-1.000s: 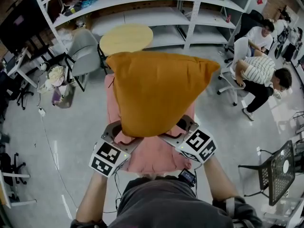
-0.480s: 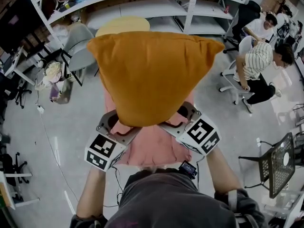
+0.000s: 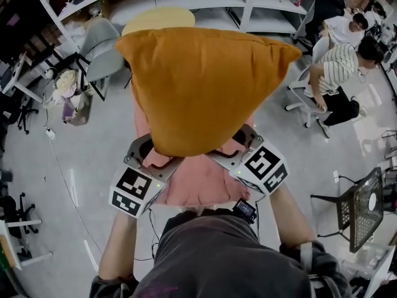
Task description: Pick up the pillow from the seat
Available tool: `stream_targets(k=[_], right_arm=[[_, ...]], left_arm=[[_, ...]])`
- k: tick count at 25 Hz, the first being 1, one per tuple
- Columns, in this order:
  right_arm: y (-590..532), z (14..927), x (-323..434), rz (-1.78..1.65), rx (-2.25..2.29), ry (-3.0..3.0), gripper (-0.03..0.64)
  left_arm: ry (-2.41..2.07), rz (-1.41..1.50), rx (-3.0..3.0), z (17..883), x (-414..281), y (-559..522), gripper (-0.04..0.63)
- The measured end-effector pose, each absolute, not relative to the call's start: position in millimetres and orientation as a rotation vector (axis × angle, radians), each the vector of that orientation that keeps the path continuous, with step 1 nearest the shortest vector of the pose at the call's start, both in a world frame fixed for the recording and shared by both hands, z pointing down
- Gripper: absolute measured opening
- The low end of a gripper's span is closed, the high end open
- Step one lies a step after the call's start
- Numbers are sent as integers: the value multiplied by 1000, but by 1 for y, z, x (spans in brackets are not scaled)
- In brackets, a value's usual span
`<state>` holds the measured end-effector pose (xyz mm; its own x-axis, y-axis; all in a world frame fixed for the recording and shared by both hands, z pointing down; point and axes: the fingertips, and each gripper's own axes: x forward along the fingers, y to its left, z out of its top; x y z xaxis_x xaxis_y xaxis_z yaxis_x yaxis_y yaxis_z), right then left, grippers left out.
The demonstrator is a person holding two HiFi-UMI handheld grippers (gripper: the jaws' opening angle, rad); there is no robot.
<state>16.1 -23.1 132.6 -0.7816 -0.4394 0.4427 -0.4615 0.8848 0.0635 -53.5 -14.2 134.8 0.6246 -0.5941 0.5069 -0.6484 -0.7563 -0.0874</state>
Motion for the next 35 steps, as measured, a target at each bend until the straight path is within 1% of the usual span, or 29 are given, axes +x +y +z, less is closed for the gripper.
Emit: stream_targets(k=[35], right_arm=[[-40, 152, 16, 83, 626, -2571, 255]], left_arm=[[-1048, 747, 2689, 157, -53, -29, 285]])
